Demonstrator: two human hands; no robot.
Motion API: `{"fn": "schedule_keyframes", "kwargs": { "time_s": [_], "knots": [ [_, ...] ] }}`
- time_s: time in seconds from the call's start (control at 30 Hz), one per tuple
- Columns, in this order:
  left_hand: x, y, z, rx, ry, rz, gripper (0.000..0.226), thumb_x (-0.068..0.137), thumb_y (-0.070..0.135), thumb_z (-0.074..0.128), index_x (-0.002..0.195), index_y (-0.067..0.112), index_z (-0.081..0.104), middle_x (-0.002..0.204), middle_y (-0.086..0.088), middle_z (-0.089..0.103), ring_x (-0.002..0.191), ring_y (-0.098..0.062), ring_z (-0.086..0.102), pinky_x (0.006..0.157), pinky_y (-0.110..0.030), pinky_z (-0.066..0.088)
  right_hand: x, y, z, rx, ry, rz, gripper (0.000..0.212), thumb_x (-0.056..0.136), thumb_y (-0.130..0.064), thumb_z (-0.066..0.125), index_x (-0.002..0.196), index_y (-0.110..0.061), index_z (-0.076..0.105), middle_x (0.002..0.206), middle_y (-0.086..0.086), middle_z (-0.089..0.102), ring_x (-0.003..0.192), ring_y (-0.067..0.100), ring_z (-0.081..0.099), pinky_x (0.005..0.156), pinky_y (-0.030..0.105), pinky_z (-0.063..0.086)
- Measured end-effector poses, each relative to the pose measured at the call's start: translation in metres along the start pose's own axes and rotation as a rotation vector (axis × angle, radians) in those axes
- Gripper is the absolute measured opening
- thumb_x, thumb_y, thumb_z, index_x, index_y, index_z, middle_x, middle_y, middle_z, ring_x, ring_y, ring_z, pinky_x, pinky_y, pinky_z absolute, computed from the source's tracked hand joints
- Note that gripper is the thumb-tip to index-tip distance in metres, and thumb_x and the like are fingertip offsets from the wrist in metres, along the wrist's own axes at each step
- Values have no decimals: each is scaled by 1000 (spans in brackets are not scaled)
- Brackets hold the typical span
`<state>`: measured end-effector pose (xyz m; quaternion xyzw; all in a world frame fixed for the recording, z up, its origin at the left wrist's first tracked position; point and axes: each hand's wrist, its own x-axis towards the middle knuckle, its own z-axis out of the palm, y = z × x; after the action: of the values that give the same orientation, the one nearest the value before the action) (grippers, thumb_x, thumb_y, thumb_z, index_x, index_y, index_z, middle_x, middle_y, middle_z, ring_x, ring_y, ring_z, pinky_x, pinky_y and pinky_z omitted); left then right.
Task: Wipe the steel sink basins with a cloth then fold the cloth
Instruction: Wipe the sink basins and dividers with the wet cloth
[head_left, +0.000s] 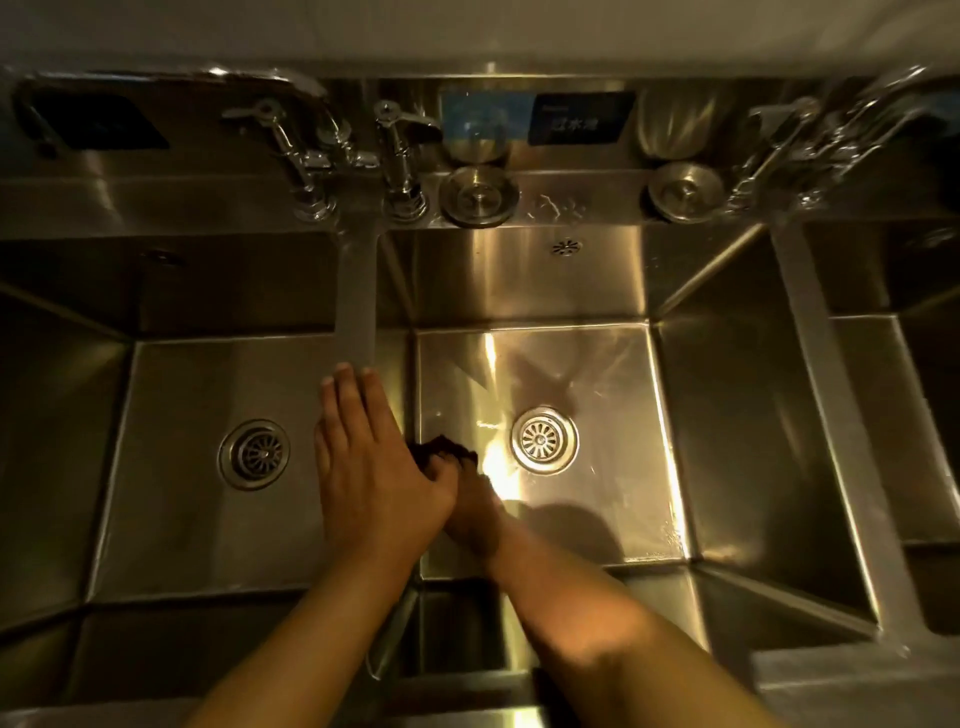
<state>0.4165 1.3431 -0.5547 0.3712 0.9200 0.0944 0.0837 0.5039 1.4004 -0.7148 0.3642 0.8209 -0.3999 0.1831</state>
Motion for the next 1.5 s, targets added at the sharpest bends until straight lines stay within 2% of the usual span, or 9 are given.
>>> {"fn": "schedule_keyframes", "kwargs": {
  "time_s": [0.2, 0.3, 0.43, 0.6, 0.73, 0.93, 1.1, 1.3, 1.5],
  "knots": [
    [-3, 1, -12, -88, -70, 10, 112, 75, 47, 68, 163, 7, 12, 172, -18, 9, 159, -36, 5, 127, -52, 19, -71, -15, -64, 414, -329, 296, 48, 96, -9, 64, 143, -5, 54, 117, 8, 66, 95, 25, 64, 84, 27, 60],
    [-5, -2, -16, -144, -106, 30, 108, 78, 50, 66, 163, 8, 13, 172, -18, 9, 160, -35, 3, 127, -53, 17, -112, -17, -73, 341, -158, 296, 38, 92, -18, 69, 130, -17, 66, 124, 7, 68, 110, 24, 66, 96, 33, 55],
    [-8, -12, -19, -201, -145, 118, 102, 78, 46, 64, 163, 13, 19, 172, -15, 8, 160, -35, -2, 129, -53, 11, -149, -23, -85, 638, 42, 332, 45, 81, 4, 69, 125, -3, 66, 93, 1, 66, 74, 6, 65, 67, 17, 55],
    [-29, -32, -23, -326, -200, 257, 96, 84, 29, 67, 165, 16, 15, 174, -7, 5, 160, -22, -5, 128, -37, 0, -179, -37, -97, 440, 215, 308, 55, 82, -1, 68, 136, -10, 63, 124, 11, 70, 114, 26, 65, 103, 34, 50],
    [-84, -39, -20, -348, -246, 285, 83, 91, 30, 62, 163, 22, 21, 174, -1, 9, 161, -21, -1, 130, -44, 8, -212, -39, -95, 332, 275, 199, 62, 82, -11, 67, 143, -20, 57, 137, 3, 61, 124, 22, 59, 102, 18, 41],
    [-151, -8, -21, -451, -324, 214, 73, 100, 21, 57, 164, 24, 22, 173, 1, 16, 160, -17, 6, 126, -29, -3, -258, -40, -82, -116, 301, 79, 66, 81, -44, 61, 144, -39, 41, 129, 0, 48, 111, 26, 50, 96, 39, 46],
    [-182, -7, -24, -443, -368, 175, 70, 99, 16, 58, 162, 25, 28, 167, -1, 32, 152, -27, 31, 123, -48, 30, -287, -18, -79, -355, 253, 53, 62, 69, -61, 61, 126, -42, 48, 112, -1, 45, 101, 24, 46, 80, 39, 39],
    [-201, 11, -24, -266, -331, 165, 53, 106, 21, 47, 158, 18, 38, 159, -5, 44, 149, -24, 37, 127, -41, 15, -300, 11, -85, -255, 365, 19, 51, 75, -66, 55, 100, -23, 63, 99, 0, 52, 97, 25, 52, 88, 35, 37],
    [-229, 43, -23, -242, -277, 163, 32, 99, 20, 54, 129, 20, 63, 128, -2, 63, 125, -25, 55, 115, -50, 36, -299, 34, -106, -157, 130, -93, 62, 86, -55, 61, 135, -19, 49, 125, 10, 58, 113, 32, 59, 90, 39, 47]
  ]
}}
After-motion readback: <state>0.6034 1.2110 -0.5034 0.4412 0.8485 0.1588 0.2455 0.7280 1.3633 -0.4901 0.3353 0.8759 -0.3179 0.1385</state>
